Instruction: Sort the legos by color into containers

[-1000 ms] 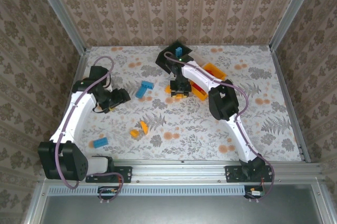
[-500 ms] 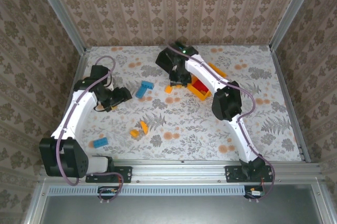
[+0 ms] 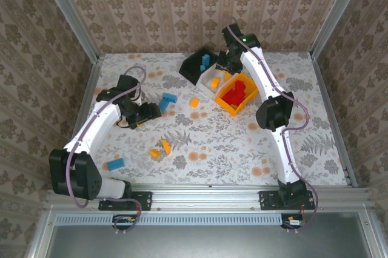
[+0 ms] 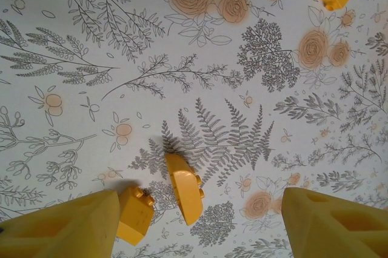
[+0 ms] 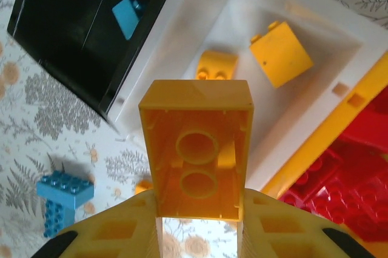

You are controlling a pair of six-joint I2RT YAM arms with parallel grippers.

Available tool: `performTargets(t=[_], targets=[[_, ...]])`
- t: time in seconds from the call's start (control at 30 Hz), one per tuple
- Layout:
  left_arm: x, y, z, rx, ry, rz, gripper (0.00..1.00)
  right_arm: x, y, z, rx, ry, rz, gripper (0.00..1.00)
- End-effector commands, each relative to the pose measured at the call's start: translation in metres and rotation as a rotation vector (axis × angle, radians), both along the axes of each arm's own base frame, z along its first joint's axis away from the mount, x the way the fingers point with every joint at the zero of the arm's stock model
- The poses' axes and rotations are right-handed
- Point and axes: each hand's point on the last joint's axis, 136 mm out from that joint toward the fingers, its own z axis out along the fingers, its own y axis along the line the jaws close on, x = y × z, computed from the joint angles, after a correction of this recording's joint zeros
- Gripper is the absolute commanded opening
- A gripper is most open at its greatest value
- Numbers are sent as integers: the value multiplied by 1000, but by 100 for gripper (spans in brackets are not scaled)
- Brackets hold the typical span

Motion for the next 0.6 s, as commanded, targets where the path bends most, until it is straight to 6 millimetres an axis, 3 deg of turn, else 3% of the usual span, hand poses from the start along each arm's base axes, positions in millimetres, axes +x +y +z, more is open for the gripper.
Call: performTargets(t=[0.0, 0.27, 0.57], targets=[[-2, -2, 4, -7, -2, 12, 72, 19, 6, -3, 78, -36, -19, 30], [-8, -1, 5, -1, 5, 17, 72, 47, 0, -18, 193, -49, -90, 30], [-12, 1, 6, 7, 13, 24, 72, 53, 2, -55, 232, 12, -105, 32]])
